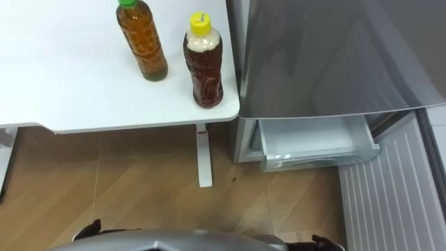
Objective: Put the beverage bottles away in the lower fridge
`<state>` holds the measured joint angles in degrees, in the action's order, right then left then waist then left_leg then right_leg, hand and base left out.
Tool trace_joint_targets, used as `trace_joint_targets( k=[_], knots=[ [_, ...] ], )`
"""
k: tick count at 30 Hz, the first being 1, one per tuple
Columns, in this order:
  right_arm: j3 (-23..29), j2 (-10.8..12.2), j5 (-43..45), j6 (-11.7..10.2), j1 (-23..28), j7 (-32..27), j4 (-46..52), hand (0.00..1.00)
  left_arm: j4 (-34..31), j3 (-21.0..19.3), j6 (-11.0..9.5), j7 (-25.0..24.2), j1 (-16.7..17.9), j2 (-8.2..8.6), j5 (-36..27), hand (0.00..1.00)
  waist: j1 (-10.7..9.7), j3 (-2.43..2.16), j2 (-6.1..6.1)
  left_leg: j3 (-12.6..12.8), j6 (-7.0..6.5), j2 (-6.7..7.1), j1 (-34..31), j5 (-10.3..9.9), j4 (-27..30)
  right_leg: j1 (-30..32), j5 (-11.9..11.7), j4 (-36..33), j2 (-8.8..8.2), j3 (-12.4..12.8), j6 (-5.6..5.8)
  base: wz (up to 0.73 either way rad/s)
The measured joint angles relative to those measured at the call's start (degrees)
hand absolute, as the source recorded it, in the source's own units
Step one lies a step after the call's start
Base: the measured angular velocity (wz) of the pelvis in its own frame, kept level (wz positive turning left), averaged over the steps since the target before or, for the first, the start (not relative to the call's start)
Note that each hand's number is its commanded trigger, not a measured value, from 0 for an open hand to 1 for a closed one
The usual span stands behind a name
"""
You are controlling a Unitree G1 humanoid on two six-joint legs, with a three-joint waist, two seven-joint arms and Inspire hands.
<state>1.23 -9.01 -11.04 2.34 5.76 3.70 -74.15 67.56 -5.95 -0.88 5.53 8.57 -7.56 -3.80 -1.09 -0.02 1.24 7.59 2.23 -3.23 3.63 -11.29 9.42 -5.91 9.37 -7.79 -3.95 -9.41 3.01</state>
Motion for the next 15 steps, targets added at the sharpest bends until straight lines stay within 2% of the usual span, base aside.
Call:
trace_joint_targets(
  k=[9,15],
  knots=[
    [-1.17,-0.02,3.08,-0.47,-0.42,-0.74,0.48,0.00,0.04,0.35,-0.03,-0.75,0.04,-0.22,-1.06,0.00,0.29,0.39,0.72,0.03,0.00,0.00,-0.17,0.01,-0.12,0.25,0.00,0.01,0.02,-0.03,0.00,0.00],
    [-2.79,-0.03,4.13,-0.35,-0.57,-1.69,0.46,0.00,0.62,-0.04,-0.18,0.39,0.03,-0.36,-2.33,0.00,2.22,0.27,1.17,0.10,0.00,0.00,-0.10,0.01,-0.16,0.29,0.00,0.00,0.02,0.01,0.00,0.00]
  ],
)
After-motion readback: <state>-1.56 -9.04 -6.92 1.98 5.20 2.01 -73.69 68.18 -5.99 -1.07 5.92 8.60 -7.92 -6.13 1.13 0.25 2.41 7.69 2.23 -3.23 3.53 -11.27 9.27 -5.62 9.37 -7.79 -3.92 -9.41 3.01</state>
